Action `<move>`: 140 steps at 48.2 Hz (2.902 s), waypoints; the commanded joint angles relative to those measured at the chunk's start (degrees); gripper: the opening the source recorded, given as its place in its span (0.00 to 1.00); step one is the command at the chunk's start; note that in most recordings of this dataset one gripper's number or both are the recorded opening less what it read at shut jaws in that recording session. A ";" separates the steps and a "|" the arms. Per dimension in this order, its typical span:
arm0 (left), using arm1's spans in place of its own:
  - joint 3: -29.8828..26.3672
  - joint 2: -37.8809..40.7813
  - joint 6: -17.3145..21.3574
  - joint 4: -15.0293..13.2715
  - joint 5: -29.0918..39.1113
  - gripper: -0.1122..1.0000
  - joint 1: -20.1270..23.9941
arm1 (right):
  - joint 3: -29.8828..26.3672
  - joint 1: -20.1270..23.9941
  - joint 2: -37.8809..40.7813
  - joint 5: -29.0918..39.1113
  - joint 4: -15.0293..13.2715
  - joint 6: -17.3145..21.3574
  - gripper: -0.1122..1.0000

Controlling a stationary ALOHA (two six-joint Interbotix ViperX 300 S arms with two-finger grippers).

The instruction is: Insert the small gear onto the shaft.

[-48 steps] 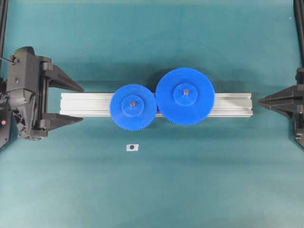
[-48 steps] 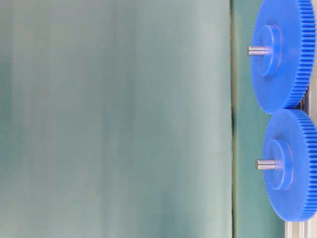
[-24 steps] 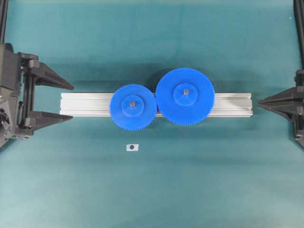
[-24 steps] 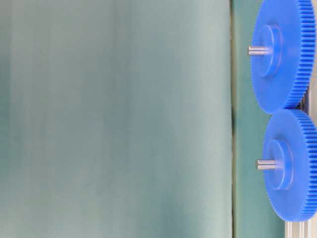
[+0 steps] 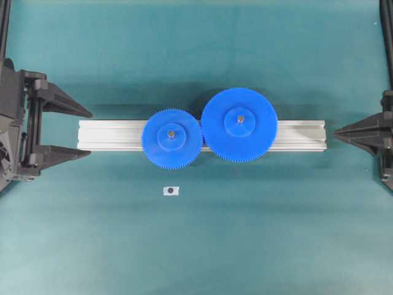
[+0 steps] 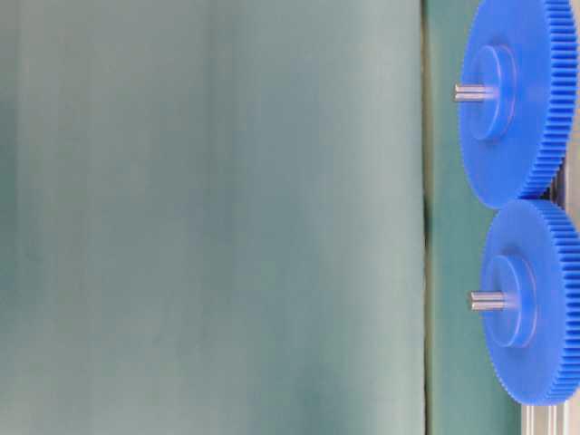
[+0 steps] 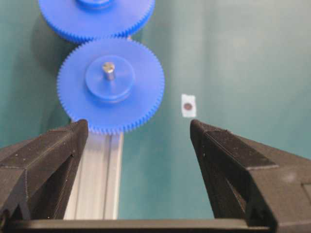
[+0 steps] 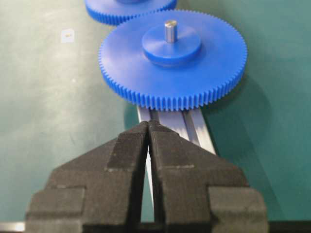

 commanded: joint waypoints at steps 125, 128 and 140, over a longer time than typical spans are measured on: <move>0.62 -2.11 -0.44 0.18 -0.53 0.87 0.09 | 0.18 -0.09 0.53 -1.67 -0.09 0.09 0.20; 0.70 -2.11 -0.44 0.18 -0.53 0.87 0.09 | 0.18 -0.09 0.53 -1.67 -0.09 0.09 0.20; 1.05 -2.11 -0.44 0.09 -0.53 0.87 0.09 | 0.18 -0.09 0.53 -1.67 -0.09 0.09 0.20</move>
